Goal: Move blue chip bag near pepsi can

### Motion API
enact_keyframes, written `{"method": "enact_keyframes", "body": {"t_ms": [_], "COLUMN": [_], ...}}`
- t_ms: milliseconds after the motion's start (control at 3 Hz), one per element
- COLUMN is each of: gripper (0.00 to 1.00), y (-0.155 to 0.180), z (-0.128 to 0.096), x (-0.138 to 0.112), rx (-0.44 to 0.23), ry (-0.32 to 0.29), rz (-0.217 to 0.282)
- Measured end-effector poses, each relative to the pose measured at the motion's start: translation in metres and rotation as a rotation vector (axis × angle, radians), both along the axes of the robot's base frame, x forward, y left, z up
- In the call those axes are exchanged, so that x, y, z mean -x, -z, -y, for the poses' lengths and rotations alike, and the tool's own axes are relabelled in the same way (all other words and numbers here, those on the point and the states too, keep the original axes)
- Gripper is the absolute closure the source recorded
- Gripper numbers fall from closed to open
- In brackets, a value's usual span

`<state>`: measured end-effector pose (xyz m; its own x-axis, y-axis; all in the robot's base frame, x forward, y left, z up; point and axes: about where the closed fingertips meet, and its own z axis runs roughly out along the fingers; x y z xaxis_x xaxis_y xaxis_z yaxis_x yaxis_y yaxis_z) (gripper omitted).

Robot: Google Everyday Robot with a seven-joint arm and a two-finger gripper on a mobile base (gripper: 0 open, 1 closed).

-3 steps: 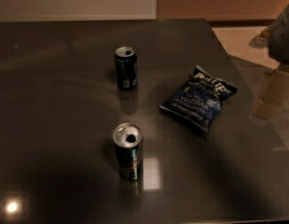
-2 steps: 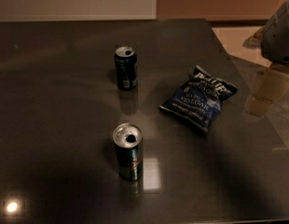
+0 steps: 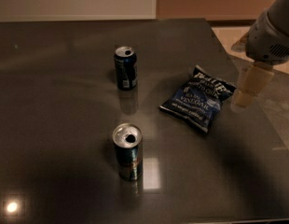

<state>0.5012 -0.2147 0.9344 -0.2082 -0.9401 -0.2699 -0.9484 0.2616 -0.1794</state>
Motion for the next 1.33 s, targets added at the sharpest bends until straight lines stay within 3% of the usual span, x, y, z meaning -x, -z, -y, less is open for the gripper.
{"method": "enact_keyframes", "body": {"t_ms": [667, 1333], "gripper": [0.0, 0.0], "y": [0.046, 0.08], "z": [0.003, -0.002], "x": [-0.038, -0.067], "rx": [-0.05, -0.098], "ry": [0.016, 0.024], "rz": [-0.068, -0.106]}}
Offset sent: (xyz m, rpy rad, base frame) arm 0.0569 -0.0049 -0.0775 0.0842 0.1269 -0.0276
